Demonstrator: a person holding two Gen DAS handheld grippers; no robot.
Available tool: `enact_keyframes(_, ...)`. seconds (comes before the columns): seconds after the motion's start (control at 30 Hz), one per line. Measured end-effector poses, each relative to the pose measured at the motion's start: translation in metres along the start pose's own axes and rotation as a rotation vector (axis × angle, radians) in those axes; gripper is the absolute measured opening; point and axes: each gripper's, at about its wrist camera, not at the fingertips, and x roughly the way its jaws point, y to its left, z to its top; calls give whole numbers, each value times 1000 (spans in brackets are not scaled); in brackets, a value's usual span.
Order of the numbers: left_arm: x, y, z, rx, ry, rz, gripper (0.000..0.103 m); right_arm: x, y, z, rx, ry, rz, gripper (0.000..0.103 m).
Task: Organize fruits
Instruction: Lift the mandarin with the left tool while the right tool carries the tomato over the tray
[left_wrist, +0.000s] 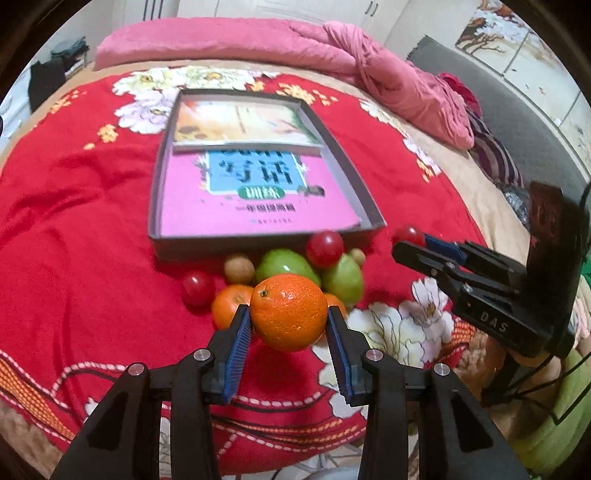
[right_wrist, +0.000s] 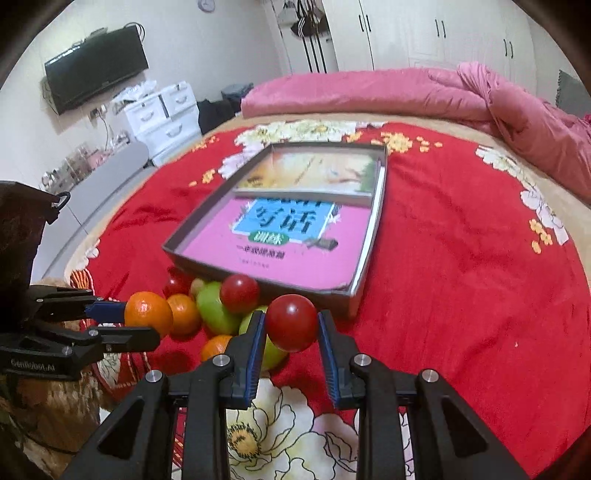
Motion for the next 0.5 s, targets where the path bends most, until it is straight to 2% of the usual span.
enact_keyframes(0.5, -5, 30, 38, -67, -80, 69, 42, -4, -2, 11, -2, -58, -20, 29)
